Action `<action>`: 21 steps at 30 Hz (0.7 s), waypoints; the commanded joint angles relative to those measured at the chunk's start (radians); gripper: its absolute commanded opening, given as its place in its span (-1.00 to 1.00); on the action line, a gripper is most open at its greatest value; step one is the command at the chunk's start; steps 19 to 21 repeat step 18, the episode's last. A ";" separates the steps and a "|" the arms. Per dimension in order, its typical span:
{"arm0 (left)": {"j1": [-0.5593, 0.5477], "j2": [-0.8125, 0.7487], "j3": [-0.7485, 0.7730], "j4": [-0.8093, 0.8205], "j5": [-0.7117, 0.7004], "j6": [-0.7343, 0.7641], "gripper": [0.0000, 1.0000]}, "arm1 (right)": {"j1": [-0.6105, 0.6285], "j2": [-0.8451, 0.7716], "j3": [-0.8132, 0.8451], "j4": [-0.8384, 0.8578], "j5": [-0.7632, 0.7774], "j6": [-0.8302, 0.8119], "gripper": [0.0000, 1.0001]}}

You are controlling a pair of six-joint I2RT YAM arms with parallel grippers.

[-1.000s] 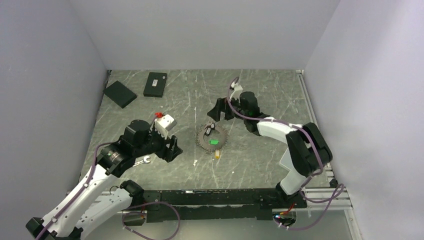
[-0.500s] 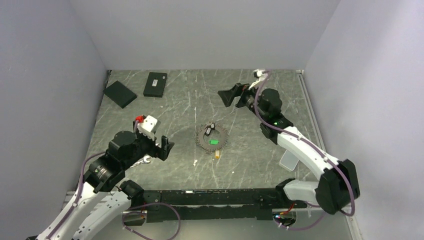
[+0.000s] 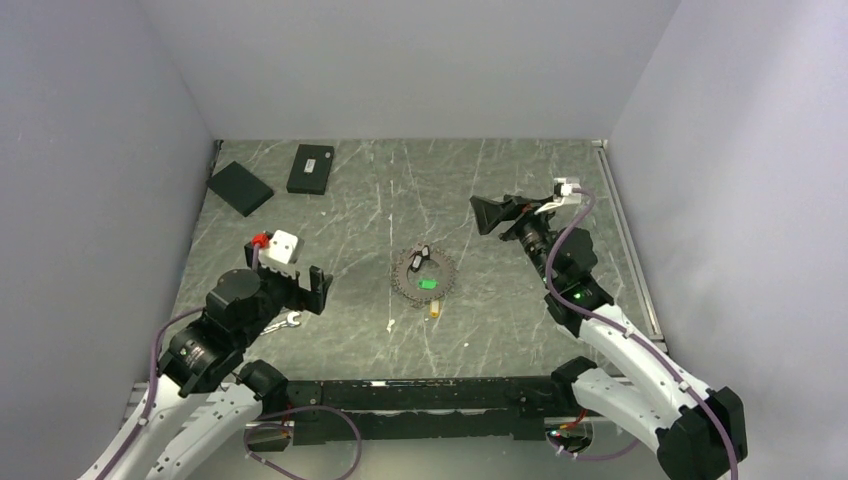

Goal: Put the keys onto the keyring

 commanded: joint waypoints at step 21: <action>0.004 -0.024 0.006 0.007 -0.037 -0.004 0.99 | 0.002 -0.009 -0.022 0.043 0.015 0.028 1.00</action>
